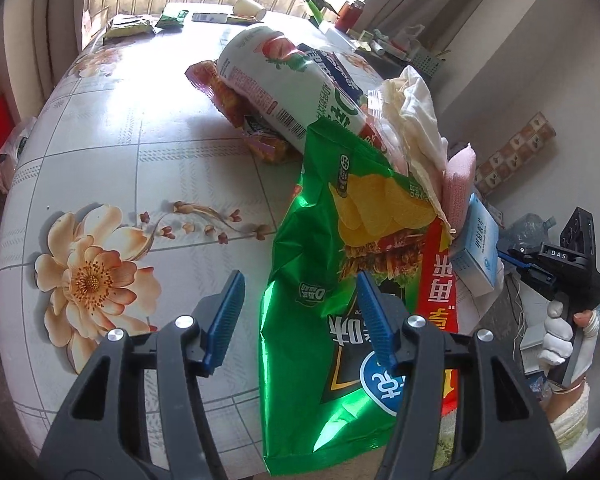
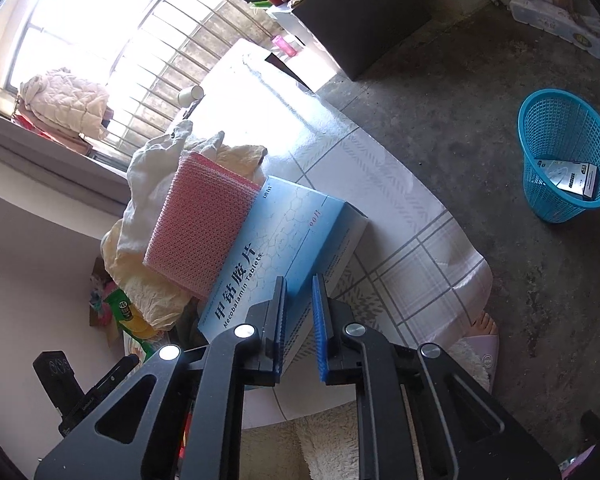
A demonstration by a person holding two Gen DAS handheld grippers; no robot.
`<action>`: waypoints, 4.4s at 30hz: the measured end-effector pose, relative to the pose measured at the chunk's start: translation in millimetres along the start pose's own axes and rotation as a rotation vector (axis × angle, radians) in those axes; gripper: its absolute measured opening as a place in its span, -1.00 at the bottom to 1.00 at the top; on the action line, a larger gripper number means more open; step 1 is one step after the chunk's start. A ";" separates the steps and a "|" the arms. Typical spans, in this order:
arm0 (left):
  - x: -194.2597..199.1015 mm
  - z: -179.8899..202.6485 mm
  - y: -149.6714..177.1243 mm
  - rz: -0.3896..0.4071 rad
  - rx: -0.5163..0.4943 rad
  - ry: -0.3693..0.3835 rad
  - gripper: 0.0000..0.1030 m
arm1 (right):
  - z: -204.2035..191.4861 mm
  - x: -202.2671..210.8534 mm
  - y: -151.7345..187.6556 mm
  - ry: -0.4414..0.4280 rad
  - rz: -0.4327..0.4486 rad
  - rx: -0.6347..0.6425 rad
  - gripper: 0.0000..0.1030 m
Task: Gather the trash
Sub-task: 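Grasp the green chip bag with the left tool while the right tool approaches the blue tablet box, then grasp the blue tablet box with the right tool while the left tool lifts the chip bag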
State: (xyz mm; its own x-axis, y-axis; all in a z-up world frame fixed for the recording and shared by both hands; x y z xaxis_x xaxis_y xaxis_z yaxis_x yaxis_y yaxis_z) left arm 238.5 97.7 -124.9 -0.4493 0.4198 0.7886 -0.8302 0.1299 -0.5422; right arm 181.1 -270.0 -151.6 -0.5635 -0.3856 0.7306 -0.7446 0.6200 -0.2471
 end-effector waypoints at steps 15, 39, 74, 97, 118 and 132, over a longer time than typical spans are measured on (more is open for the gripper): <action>-16.9 4.9 21.5 -0.043 0.028 -0.025 -0.48 | -34.3 -24.2 -3.8 0.160 0.041 0.077 0.57; -9.4 10.7 33.1 -0.042 0.028 -0.007 -0.50 | -12.2 -9.1 -1.9 0.273 0.075 0.323 0.68; -17.8 18.2 23.6 -0.054 0.030 -0.008 -0.75 | -13.6 -11.7 13.6 0.357 0.083 0.372 0.55; 114.0 2.8 -4.0 0.230 0.073 -0.055 -0.90 | -13.8 24.5 16.9 0.186 0.111 0.269 0.51; 94.4 129.3 -61.1 0.259 -0.137 0.076 -0.90 | 28.2 62.8 37.5 -0.085 0.091 0.190 0.43; 69.7 122.7 -46.6 0.187 -0.116 0.078 -0.90 | -4.1 22.8 74.6 0.194 0.107 0.735 0.87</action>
State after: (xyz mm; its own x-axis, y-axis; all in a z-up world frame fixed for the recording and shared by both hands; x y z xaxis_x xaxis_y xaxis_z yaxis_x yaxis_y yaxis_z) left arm 205.4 10.7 -9.0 -0.5611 0.5135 0.6492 -0.6893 0.1444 -0.7100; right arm 114.2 -229.7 -150.8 -0.6239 -0.1799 0.7605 -0.7739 0.0071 -0.6332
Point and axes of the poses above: each gripper's, at about its wrist camera, not at the fingertips, and x roughly against the way its jaws point, z to its right, y to its underside, the point moved 10 cm from there along -x, roughly the way its jaws point, and after that the axes turned 8 degrees about -x, right-handed, at the moved point
